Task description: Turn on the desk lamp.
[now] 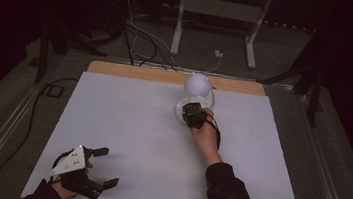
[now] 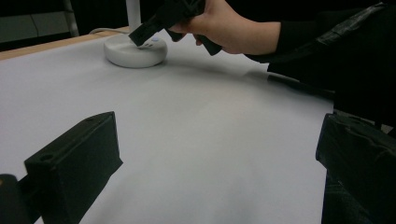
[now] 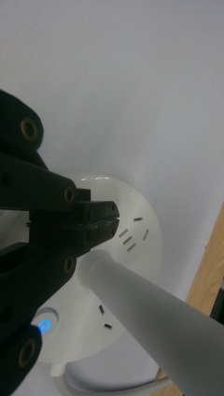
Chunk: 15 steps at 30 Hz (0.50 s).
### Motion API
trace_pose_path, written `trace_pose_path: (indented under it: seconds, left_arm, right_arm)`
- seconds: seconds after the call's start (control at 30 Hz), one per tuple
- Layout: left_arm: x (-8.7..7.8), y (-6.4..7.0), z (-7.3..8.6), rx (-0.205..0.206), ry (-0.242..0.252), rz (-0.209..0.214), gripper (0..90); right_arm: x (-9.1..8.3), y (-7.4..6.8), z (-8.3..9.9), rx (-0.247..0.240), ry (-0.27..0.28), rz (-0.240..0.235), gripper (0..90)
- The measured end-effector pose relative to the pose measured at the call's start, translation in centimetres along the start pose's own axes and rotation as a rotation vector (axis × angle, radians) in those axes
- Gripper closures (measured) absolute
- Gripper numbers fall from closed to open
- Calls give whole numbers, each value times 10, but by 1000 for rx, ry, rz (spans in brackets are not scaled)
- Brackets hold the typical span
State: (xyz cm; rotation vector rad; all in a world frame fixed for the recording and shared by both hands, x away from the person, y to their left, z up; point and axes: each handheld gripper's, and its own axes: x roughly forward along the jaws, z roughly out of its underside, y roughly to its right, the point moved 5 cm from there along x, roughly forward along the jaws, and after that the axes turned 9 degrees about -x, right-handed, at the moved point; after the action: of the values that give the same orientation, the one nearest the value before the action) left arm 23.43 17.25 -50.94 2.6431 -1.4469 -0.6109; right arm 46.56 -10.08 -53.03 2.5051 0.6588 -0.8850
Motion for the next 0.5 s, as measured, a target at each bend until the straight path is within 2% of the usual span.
trace_pose_path:
  seconds: [0.23,0.5]
  left_arm:
    - [0,0,0,1,-1,0,3]
    - [0,0,0,2,-2,0,4]
  right_arm:
    - [1,-1,2,-1,-5,4,900]
    - [0,-2,5,10,13,19,900]
